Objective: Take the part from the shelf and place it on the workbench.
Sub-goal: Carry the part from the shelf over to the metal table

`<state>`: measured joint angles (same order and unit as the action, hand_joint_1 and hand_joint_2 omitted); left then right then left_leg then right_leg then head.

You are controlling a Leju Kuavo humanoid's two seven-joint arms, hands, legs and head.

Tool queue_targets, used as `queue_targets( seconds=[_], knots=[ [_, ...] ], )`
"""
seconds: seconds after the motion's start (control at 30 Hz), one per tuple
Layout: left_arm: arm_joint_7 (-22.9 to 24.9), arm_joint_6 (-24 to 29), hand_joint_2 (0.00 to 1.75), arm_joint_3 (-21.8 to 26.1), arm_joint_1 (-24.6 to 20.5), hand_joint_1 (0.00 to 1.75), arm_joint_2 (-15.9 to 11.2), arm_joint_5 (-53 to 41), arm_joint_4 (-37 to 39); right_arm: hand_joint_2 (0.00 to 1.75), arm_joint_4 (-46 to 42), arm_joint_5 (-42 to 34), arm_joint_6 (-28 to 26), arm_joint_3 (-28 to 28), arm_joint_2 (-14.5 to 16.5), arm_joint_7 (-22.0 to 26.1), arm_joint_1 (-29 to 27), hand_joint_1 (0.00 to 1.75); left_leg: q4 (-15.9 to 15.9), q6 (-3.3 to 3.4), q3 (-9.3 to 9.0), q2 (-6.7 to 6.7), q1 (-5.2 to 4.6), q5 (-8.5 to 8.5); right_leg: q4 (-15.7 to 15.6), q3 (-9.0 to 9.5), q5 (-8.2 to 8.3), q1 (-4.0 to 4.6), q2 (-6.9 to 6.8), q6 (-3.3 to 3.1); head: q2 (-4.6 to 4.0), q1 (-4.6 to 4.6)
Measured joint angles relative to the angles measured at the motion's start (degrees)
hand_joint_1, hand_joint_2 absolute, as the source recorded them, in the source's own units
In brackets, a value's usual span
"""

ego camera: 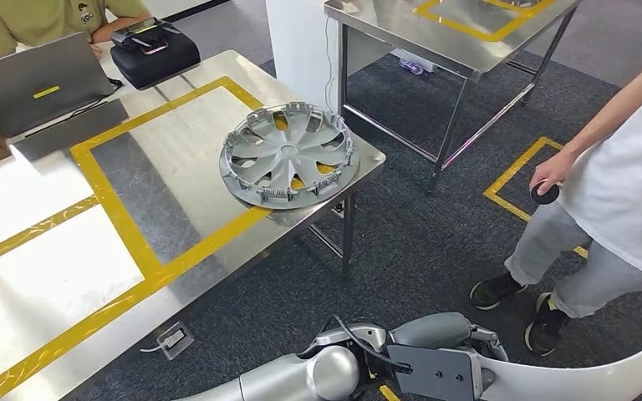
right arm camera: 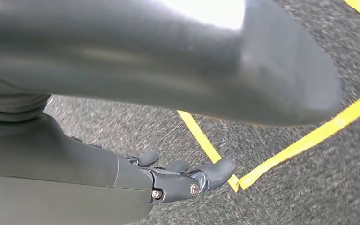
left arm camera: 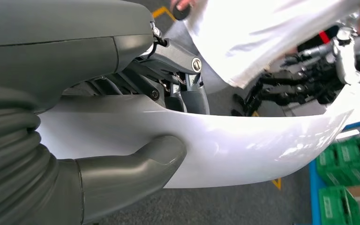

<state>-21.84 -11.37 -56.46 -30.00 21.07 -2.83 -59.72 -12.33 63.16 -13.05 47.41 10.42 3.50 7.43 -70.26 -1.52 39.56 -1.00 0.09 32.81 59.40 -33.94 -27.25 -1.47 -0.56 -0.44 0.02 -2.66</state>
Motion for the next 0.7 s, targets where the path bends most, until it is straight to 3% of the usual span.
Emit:
queue_targets(
  seconds=[0.03,0.07,0.1,0.13,0.2,0.27,0.37,0.43,0.5,0.57,0.6,0.63,0.7],
  knots=[
    [-0.01,0.02,1.75,0.0,0.05,1.75,-0.03,0.01,0.05,0.0,0.0,0.02,0.02,0.0,0.01,-0.02,-0.19,0.0,-3.43,-0.13,1.63,0.26,0.05,1.33,0.01,0.0,-0.05,0.09,-0.87,-0.07,0.0,-0.01],
    [0.01,0.04,1.75,0.0,0.1,1.75,-0.05,0.01,0.14,0.0,0.0,0.03,0.04,0.0,0.03,-0.04,-0.31,0.0,-5.24,-0.19,2.45,0.33,0.07,1.64,0.02,0.02,-0.09,0.15,-1.74,-0.1,0.0,-0.02],
    [0.01,0.07,1.75,0.0,0.14,1.75,-0.08,0.01,0.24,0.0,0.0,0.07,0.1,0.0,0.07,-0.04,-0.31,0.0,-4.94,-0.16,2.2,0.45,0.07,0.89,0.03,0.07,-0.13,0.2,-2.53,-0.12,0.0,-0.02],
    [0.01,0.08,1.75,0.0,0.16,1.75,-0.08,0.01,0.32,0.0,0.0,0.13,0.22,0.0,0.14,-0.04,-0.23,0.0,-2.22,-0.03,0.71,0.82,0.05,-0.79,0.03,0.18,-0.19,0.24,-3.2,-0.07,0.0,-0.02],
    [-0.11,0.1,1.75,0.0,0.11,1.75,-0.04,0.01,0.42,0.0,0.0,0.26,0.46,0.0,0.37,-0.02,0.02,0.0,5.79,0.58,-3.58,3.13,-0.25,-4.14,0.08,0.51,-0.4,0.45,-4.32,0.21,0.0,-0.03],
    [-0.33,0.11,1.75,0.01,0.02,1.75,0.02,0.05,0.43,0.0,0.0,0.27,0.54,0.0,0.56,-0.04,0.26,0.0,10.33,1.41,-5.73,4.7,-0.7,-5.33,0.13,0.74,-0.6,0.69,-5.32,0.79,0.0,-0.01],
    [-0.46,0.11,1.75,0.03,-0.01,1.75,0.05,0.19,0.41,0.0,0.0,0.24,0.53,0.0,0.78,-0.04,0.62,0.0,11.09,2.47,-5.71,3.12,-0.82,-5.65,0.03,1.22,-0.78,0.54,-6.45,1.84,0.0,0.01],
    [-0.51,0.11,1.75,0.04,-0.09,1.75,0.13,0.28,0.4,0.0,0.0,0.22,0.53,0.0,0.87,0.06,0.82,0.0,11.63,3.12,-6.05,1.83,-0.39,-6.18,2.1,0.51,-2.36,0.29,-3.96,2.48,0.0,0.18],
    [-0.59,0.11,1.75,0.03,-0.18,1.75,0.19,0.33,0.43,0.0,0.0,0.17,0.53,0.0,0.88,0.09,0.76,0.0,11.78,3.46,-6.1,0.59,-0.14,-6.44,8.3,-2.52,-5.64,0.15,-0.56,2.88,0.0,0.53],
    [-0.62,0.11,1.75,0.02,-0.14,1.75,0.2,0.37,0.5,0.0,0.0,0.09,0.51,0.0,0.88,-0.03,0.49,0.0,11.62,3.55,-5.96,-0.83,-0.15,-6.46,14.45,-5.86,-7.78,0.13,0.35,3.11,0.0,0.72],
    [-0.61,0.11,1.75,0.02,-0.11,1.75,0.17,0.39,0.56,0.0,0.0,0.05,0.49,0.0,0.88,-0.1,0.37,0.0,11.48,3.53,-5.88,-1.6,-0.15,-6.44,15.23,-6.52,-7.36,0.09,0.42,3.18,0.0,0.73],
    [-0.61,0.11,1.75,0.02,-0.1,1.75,0.16,0.42,0.61,0.0,0.0,-0.01,0.43,0.0,0.87,-0.19,0.31,0.0,11.28,3.44,-5.82,-2.38,-0.11,-6.39,13.81,-6.07,-5.84,0.02,0.51,3.21,0.0,0.74],
    [-0.61,0.11,1.75,0.02,-0.09,1.75,0.13,0.5,0.68,0.0,0.0,-0.1,0.26,0.0,0.81,-0.31,0.3,0.0,10.81,3.05,-5.67,-3.81,0.01,-6.19,6.63,-2.81,-1.88,-0.36,2.08,3.25,0.0,0.77]
  ],
)
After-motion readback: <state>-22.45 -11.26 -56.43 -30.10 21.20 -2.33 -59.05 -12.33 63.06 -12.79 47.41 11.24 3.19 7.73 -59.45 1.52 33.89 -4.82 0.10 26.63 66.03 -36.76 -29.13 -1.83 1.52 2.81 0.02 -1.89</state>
